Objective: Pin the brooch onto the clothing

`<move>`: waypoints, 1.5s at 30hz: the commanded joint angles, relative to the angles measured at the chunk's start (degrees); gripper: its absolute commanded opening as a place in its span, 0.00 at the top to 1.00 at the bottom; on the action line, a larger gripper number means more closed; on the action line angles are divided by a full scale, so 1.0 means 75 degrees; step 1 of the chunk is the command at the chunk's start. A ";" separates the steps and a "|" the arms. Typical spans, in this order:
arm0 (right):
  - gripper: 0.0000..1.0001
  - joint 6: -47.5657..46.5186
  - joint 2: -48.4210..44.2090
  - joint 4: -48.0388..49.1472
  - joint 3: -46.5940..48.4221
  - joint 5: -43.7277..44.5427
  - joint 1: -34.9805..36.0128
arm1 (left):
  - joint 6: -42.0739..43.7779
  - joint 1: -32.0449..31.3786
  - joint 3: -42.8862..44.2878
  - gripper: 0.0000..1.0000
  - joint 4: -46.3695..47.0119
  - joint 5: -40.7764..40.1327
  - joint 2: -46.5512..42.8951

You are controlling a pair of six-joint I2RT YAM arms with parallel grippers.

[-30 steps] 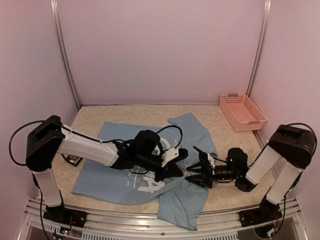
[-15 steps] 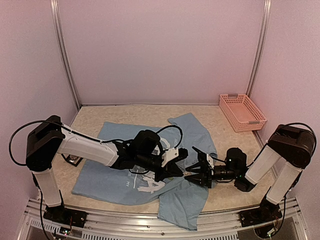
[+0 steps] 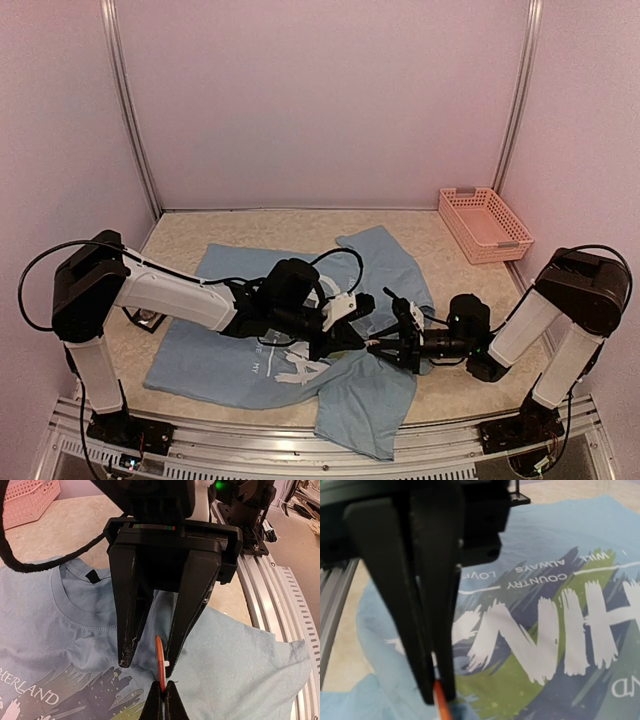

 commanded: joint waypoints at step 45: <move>0.50 0.1179 -0.3649 -0.5356 0.0500 0.3748 -0.0370 | 0.1320 -0.2633 0.0863 0.50 -0.2348 -0.4030 -0.0242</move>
